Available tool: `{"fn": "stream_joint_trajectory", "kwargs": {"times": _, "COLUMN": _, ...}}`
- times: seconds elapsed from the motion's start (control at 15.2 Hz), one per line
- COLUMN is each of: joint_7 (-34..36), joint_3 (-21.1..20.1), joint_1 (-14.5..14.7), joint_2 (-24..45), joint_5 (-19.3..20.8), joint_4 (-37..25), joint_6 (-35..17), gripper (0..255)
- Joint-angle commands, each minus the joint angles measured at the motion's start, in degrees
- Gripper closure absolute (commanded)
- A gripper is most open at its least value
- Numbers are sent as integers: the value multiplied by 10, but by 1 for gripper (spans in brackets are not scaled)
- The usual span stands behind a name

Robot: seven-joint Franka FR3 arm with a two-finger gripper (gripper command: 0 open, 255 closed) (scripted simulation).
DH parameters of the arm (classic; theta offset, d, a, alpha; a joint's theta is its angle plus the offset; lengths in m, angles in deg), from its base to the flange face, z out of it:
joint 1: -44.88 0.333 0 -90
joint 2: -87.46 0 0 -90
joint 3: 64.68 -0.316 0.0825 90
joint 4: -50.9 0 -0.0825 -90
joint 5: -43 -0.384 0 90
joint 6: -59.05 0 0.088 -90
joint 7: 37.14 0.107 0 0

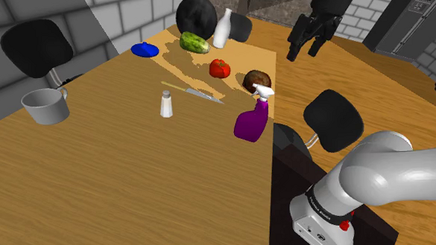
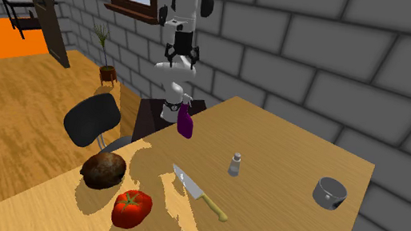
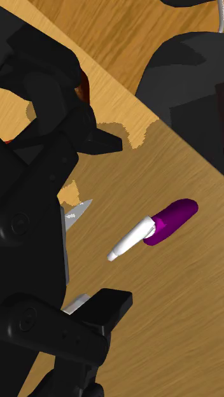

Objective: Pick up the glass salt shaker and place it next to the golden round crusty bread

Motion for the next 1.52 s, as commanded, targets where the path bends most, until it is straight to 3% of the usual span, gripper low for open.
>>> {"fn": "stream_joint_trajectory", "kwargs": {"times": 0.0, "joint_7": 0, "joint_3": 0, "joint_1": 0, "joint_2": 0, "joint_5": 0, "joint_4": 0, "joint_6": 0, "gripper": 0}}
{"fn": "stream_joint_trajectory", "kwargs": {"times": 0.73, "joint_7": 14, "joint_3": -39, "joint_1": 22, "joint_2": 184, "joint_5": -32, "joint_4": -14, "joint_6": -165, "gripper": 0}}
{"fn": "stream_joint_trajectory", "kwargs": {"times": 1.45, "joint_7": 31, "joint_3": -79, "joint_1": 41, "joint_2": 404, "joint_5": -34, "joint_4": -114, "joint_6": -281, "gripper": 0}}
